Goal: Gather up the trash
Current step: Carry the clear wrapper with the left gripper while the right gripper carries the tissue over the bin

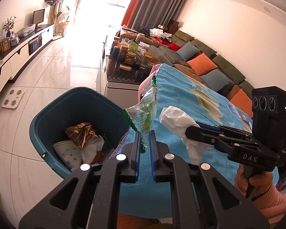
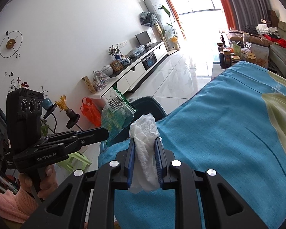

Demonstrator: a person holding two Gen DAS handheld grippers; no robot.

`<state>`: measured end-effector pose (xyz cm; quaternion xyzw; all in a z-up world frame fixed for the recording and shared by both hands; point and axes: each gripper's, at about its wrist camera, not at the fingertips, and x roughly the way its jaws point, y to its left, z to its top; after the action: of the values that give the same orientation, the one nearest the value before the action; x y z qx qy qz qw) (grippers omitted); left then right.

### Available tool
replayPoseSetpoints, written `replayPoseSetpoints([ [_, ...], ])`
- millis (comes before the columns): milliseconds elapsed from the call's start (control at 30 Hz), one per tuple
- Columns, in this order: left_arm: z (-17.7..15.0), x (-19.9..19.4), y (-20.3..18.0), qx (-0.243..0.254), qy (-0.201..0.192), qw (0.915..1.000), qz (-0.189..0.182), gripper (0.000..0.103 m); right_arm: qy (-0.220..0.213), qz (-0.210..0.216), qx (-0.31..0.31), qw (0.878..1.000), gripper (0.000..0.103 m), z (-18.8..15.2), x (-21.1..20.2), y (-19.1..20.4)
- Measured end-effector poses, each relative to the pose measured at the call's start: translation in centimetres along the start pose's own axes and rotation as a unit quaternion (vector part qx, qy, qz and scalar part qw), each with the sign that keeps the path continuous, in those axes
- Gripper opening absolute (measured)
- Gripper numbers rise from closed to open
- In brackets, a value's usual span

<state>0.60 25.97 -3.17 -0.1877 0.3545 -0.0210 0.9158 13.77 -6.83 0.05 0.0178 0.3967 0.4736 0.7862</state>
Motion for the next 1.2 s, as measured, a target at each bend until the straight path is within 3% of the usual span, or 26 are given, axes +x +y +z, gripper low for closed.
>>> replayPoseSetpoints([
  [1200,-0.5,0.1,4.5,-0.048,-0.002,0.9980,0.041,0.009,0.023,0.015,-0.022,0.999,0.019,2.5,3.7,2.3],
])
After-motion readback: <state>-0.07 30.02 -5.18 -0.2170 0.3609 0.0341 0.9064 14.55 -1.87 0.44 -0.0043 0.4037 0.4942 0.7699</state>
